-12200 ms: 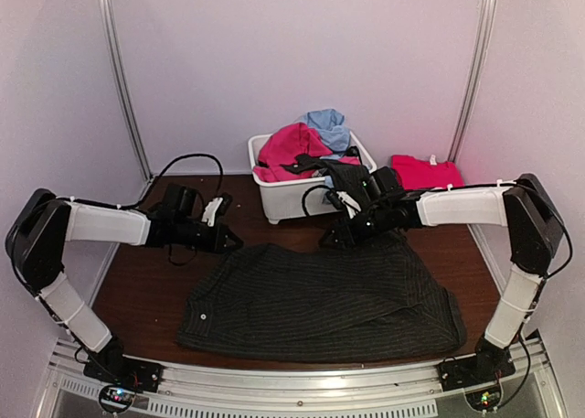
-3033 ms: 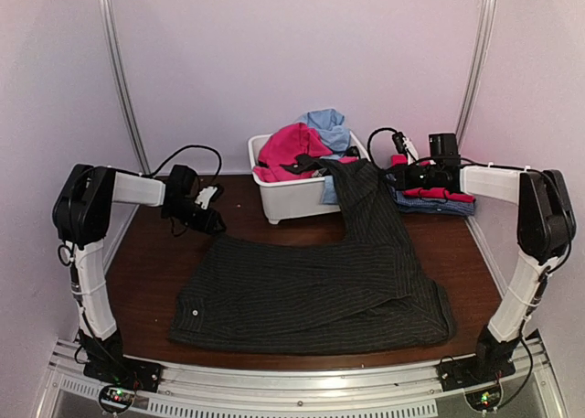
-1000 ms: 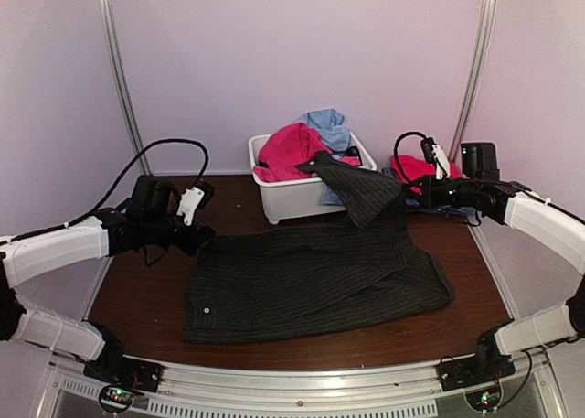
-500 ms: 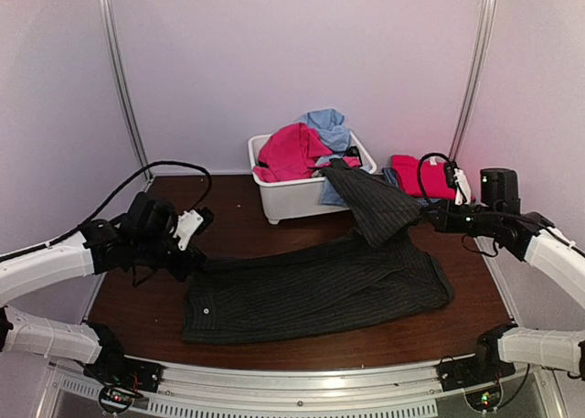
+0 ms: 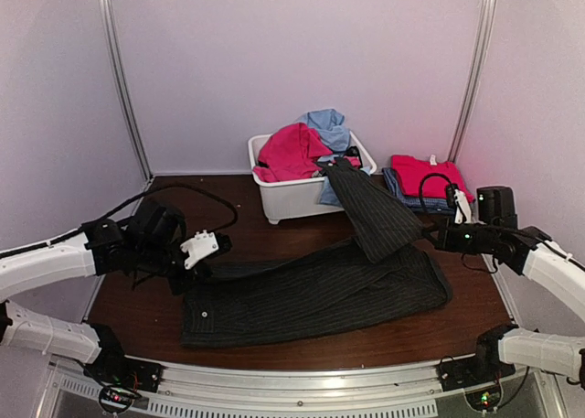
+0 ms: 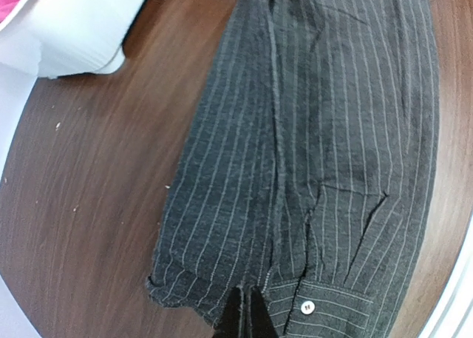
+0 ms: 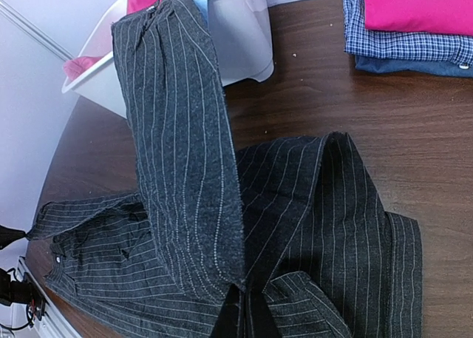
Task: Fold and stack the mixed laundry pile
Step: Fold the 1/3-folded shirt at the center of the board.
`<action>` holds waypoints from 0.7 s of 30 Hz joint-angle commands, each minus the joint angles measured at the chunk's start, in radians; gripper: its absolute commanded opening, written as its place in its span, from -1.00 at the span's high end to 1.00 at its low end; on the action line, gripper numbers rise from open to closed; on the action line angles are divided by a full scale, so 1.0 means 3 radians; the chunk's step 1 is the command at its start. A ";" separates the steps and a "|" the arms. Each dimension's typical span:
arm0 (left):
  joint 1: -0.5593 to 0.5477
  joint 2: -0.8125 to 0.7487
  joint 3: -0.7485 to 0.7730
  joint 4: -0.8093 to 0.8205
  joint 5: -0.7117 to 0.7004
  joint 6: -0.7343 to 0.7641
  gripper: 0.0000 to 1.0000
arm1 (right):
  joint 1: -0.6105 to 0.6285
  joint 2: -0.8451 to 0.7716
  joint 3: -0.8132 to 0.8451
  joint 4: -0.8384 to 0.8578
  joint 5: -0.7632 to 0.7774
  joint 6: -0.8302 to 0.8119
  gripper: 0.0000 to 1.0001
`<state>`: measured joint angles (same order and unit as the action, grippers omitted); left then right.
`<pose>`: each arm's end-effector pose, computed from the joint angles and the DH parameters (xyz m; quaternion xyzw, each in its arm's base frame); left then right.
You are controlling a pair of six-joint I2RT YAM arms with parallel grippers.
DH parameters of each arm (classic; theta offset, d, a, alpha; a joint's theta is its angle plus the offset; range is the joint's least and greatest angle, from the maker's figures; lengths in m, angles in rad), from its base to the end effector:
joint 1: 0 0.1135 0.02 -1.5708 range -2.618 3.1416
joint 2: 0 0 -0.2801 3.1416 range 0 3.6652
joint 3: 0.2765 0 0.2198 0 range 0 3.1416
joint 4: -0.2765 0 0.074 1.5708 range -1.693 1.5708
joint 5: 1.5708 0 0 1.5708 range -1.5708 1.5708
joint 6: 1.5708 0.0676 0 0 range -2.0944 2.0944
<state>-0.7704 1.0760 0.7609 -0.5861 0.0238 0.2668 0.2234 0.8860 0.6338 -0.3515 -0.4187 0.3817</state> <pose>0.1385 -0.1366 0.2405 0.4715 0.8183 -0.0927 0.3154 0.1639 0.0654 0.2587 -0.0278 0.8709 0.3111 0.3793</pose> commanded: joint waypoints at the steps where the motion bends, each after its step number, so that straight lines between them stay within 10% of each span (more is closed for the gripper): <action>1: -0.0264 0.0067 -0.0121 -0.0104 -0.0021 0.0476 1.00 | 0.0017 0.0049 0.0037 -0.0059 -0.0031 0.0017 1.00; 15: -0.0295 0.0489 -0.0185 -0.0198 -0.0591 0.0514 1.00 | 0.0022 -0.0270 -0.0390 -0.0315 -0.0058 0.0369 1.00; 21: -0.0317 0.0361 -0.0078 -0.0139 -0.0256 0.0498 0.41 | 0.0022 -0.0062 -0.0395 -0.0125 -0.0017 0.0418 1.00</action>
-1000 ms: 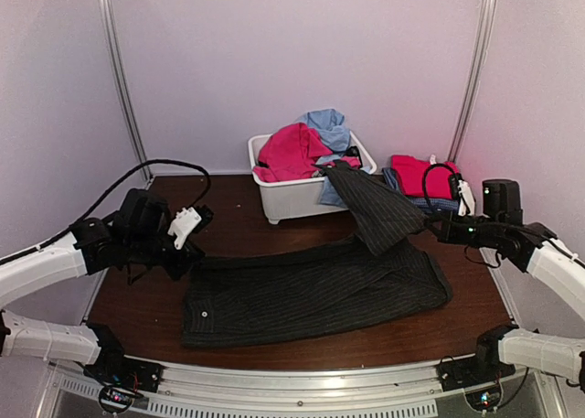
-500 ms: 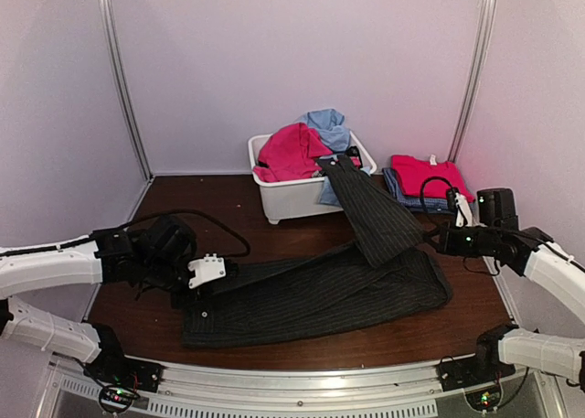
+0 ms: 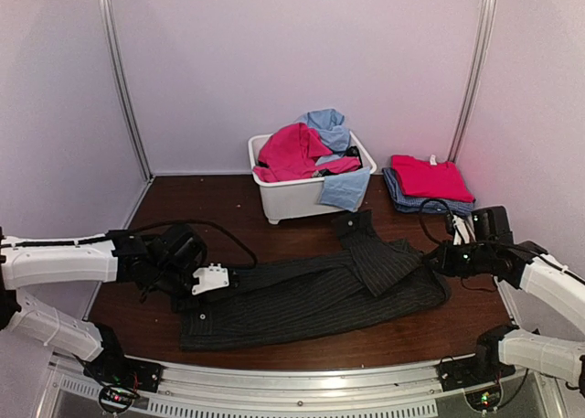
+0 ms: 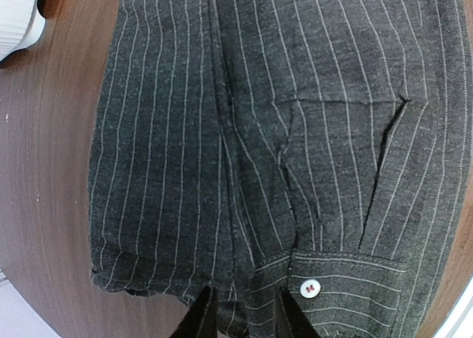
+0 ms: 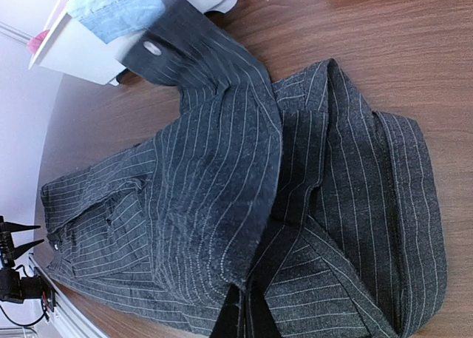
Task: Fold and stack the mixed laundry pile
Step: Fold the 1/3-folded shirt at the center of the board.
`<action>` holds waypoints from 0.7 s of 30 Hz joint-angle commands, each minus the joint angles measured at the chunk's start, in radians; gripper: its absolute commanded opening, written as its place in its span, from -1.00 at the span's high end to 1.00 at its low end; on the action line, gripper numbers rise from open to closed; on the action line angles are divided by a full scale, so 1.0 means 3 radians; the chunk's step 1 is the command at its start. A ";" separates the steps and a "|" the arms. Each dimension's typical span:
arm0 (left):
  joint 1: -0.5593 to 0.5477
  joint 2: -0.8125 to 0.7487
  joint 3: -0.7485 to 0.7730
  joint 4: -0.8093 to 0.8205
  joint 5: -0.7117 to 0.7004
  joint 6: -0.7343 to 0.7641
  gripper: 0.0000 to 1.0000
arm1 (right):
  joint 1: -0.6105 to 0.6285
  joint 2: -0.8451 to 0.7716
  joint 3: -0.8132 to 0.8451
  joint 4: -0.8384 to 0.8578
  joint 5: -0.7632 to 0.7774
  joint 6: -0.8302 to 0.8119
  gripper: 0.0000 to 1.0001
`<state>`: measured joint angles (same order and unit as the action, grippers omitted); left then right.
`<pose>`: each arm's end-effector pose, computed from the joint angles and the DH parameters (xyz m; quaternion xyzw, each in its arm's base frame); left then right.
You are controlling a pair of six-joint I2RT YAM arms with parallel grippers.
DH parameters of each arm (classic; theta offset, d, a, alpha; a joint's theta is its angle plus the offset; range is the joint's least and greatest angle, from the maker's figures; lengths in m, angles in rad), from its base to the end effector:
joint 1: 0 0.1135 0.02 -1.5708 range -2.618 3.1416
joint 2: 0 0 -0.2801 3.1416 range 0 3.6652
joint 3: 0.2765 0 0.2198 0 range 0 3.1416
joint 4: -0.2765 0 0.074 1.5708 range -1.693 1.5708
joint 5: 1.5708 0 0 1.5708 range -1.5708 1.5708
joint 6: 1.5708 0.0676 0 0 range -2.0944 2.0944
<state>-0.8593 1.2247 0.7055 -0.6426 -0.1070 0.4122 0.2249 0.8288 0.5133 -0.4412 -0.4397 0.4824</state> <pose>0.1325 -0.1426 0.1946 0.5718 0.7932 0.0061 0.2093 0.1385 0.0612 0.2186 0.0294 0.8999 0.3217 0.2931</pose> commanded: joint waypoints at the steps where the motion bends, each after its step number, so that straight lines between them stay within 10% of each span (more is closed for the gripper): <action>1: -0.0020 -0.0201 0.0114 0.0090 0.0122 -0.0021 0.39 | 0.0017 0.0192 -0.0008 0.0242 0.0004 0.0083 1.00; 9: -0.0004 -0.0330 0.0259 0.0538 -0.0578 -0.0541 -0.17 | 0.0022 0.0443 -0.0119 0.0348 -0.0050 0.0039 1.00; 15: 0.0031 0.0548 0.0529 0.0516 -0.0382 -0.0601 -0.01 | 0.0060 0.0491 -0.0267 0.0245 -0.0364 0.0129 1.00; 21: 0.0065 0.1135 0.0492 0.0333 -0.0448 -0.0541 0.08 | 0.0093 0.0060 0.0011 -0.0029 -0.0145 0.0248 -0.34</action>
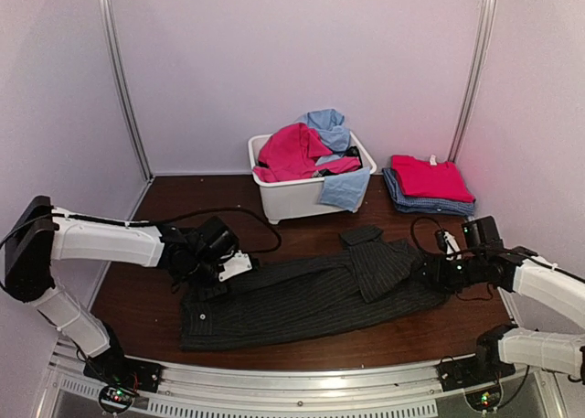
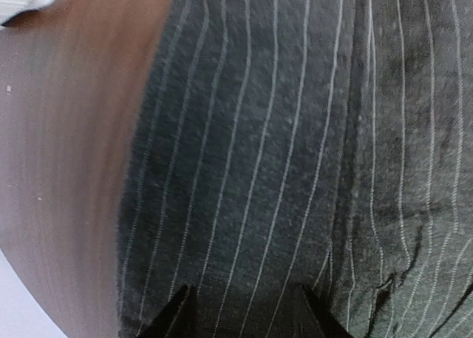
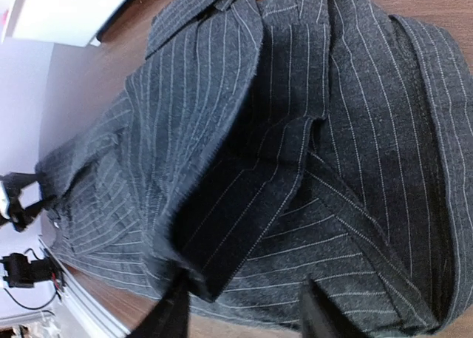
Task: Fold and stack the mixed laundry pile
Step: Fold the 1/3-folded shirt at the center of the board, then adjust the 1/3-folded shirt at the center of the board.
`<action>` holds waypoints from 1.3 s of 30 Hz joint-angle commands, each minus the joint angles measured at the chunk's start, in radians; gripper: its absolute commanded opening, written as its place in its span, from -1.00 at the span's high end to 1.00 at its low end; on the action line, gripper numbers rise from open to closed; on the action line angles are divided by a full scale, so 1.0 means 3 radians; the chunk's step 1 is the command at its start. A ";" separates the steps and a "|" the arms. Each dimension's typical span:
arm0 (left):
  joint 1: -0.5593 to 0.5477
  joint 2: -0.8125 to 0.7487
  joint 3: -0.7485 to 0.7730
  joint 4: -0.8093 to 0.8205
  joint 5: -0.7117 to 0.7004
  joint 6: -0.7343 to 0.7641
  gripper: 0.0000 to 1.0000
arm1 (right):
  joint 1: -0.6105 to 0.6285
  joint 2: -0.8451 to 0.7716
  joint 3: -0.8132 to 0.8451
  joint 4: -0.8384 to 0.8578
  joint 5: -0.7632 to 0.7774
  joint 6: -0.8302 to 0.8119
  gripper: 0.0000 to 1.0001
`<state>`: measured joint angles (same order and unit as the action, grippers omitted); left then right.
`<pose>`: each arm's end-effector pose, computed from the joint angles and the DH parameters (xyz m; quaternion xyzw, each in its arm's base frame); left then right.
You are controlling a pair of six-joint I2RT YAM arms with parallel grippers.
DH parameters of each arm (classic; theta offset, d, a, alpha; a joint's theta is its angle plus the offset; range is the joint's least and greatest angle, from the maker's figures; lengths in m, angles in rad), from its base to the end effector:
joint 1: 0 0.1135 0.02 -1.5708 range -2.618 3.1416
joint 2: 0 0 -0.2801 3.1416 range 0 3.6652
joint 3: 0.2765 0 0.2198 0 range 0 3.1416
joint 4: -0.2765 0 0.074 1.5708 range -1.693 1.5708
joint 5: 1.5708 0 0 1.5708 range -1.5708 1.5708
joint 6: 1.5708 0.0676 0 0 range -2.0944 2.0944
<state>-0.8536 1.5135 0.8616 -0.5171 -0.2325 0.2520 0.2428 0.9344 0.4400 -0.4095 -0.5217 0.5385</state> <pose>0.1847 -0.1881 0.1839 0.4913 0.8405 0.0498 0.2230 0.1377 0.0688 0.1871 0.0510 0.9154 0.3458 0.1996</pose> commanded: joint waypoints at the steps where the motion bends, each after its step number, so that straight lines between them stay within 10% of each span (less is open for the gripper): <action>1: 0.0048 0.0207 -0.0063 -0.0072 0.0004 0.0023 0.08 | 0.0033 -0.0315 0.0367 -0.0193 0.0279 -0.0025 -0.52; 12: 0.0180 -0.0386 -0.0174 0.0174 -0.0001 0.0121 -0.11 | 0.0005 0.1291 0.1500 0.0534 0.0558 -0.0806 -0.53; 30: 0.0196 -0.1492 -0.0267 0.0991 -0.0412 -0.0229 -0.95 | -0.0022 0.3240 0.2245 0.1254 -0.0031 -0.0551 -0.19; 33: 0.0196 -0.1484 -0.0242 0.1063 -0.0446 -0.0274 -0.95 | -0.0049 0.3350 0.2315 0.1322 -0.0101 -0.0479 0.00; 39: 0.0197 -0.1470 -0.0221 0.1390 -0.0450 -0.0363 -0.95 | -0.0150 0.3154 0.2154 0.1527 -0.0227 -0.0290 1.00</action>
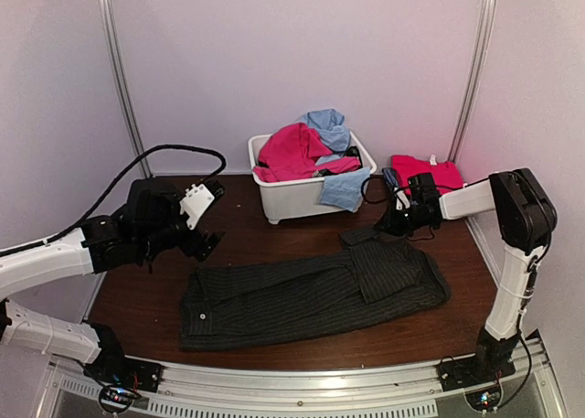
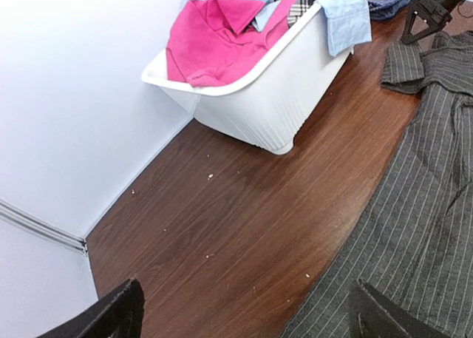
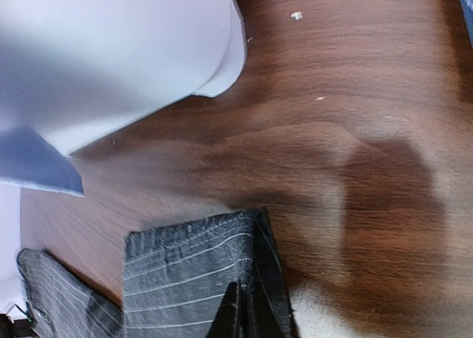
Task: Fold and stack the mixed laundry pile
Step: Adjust the 1/3-folded shirt at the center of the board.
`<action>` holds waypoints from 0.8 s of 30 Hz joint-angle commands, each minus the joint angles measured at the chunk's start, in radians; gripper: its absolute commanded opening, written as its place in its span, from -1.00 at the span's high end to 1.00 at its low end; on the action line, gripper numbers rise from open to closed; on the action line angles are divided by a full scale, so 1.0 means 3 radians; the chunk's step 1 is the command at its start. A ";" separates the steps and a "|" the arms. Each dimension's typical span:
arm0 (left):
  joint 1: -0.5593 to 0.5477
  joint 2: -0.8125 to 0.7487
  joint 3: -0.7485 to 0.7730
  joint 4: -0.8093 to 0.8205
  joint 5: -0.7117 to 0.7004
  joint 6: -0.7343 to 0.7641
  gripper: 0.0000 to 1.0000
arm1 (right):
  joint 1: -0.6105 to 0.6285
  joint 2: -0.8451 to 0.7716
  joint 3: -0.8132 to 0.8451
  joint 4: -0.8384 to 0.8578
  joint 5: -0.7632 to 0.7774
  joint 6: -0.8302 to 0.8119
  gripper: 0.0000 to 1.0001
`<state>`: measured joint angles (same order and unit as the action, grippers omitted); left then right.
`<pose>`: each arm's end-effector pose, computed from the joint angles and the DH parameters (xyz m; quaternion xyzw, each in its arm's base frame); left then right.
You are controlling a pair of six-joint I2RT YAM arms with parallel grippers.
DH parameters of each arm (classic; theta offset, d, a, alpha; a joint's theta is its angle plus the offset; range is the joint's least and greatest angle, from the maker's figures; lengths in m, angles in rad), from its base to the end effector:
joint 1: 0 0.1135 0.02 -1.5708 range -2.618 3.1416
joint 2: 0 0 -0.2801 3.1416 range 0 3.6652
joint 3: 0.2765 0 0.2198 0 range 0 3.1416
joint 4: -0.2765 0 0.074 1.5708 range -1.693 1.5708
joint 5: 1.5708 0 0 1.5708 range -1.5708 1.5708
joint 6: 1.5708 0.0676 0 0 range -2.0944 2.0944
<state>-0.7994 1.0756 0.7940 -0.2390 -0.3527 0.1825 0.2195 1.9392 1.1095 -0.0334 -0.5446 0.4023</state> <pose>0.1742 -0.1457 0.2905 0.3241 0.7927 -0.0052 0.5163 0.3765 0.1199 0.1592 -0.0103 0.9082 0.3423 0.2406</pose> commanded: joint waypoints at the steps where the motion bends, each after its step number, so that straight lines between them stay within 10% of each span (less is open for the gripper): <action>1: 0.0016 -0.0007 0.0013 0.0532 -0.0014 -0.0135 -0.95 | -0.0072 -0.0289 -0.0150 0.0380 -0.0202 0.0211 1.00; 7: -0.0042 0.0298 0.0336 0.0717 0.0599 -0.0164 -0.95 | -0.0059 -0.1143 -0.0791 0.1087 -0.0647 0.0863 1.00; 24: -0.1182 0.2078 0.1090 0.2391 0.0346 0.0743 -0.95 | 0.0631 -0.2505 -0.1521 0.1828 -0.0052 0.2130 1.00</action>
<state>-1.1278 1.6356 1.0908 0.2604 -0.2462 0.3202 0.3702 1.2293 0.6670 0.4286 -0.6453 0.9482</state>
